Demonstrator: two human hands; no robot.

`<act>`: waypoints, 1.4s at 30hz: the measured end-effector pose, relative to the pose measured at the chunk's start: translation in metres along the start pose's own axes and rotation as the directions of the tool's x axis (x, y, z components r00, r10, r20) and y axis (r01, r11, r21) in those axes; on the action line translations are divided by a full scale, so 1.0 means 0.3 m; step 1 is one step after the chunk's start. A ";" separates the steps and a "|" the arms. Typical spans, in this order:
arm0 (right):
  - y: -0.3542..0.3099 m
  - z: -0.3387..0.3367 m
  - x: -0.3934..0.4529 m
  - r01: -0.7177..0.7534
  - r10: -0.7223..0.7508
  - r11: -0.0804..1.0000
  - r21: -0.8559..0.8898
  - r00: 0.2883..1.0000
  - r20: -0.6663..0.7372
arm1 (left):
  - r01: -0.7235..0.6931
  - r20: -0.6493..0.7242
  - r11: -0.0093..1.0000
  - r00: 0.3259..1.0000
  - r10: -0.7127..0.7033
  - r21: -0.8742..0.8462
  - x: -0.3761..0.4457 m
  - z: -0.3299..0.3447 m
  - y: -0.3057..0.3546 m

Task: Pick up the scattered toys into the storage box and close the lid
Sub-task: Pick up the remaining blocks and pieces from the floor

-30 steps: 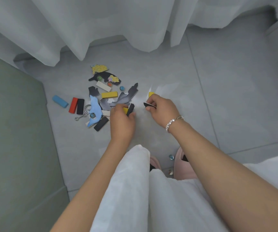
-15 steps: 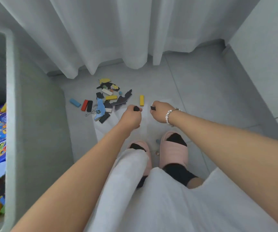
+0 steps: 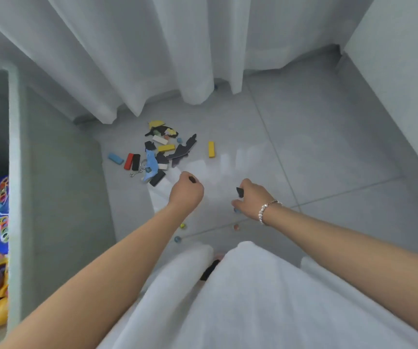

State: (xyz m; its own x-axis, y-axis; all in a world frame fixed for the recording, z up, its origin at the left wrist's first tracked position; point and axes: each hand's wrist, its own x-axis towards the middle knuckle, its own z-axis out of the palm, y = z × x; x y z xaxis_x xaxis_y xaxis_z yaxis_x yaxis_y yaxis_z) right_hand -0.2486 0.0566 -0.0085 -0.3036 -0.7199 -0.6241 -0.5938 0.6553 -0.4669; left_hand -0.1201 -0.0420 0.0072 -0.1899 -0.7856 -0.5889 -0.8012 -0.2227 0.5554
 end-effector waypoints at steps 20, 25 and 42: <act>0.120 0.323 0.116 -0.079 0.014 0.966 -0.247 0.968 -0.252 | -0.073 -0.330 0.927 0.922 0.203 0.367 0.028 0.214 -0.491; 0.147 0.359 0.135 0.023 -0.178 0.938 -0.345 0.887 -0.425 | -0.117 -0.340 0.929 0.909 0.243 0.351 0.050 0.196 -0.500; 0.075 0.206 0.200 -0.173 0.256 0.200 0.964 0.959 0.119 | 0.445 0.407 0.273 0.894 -0.185 -0.853 0.127 0.070 -0.219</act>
State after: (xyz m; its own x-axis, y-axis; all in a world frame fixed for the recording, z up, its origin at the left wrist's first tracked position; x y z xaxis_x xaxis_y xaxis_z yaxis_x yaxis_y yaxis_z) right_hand -0.2341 0.0423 -0.0949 -0.3550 -0.4958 -0.7926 0.6519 0.4764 -0.5899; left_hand -0.0866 -0.0451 -0.0640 -0.2524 -0.4262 -0.8687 0.1808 -0.9027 0.3903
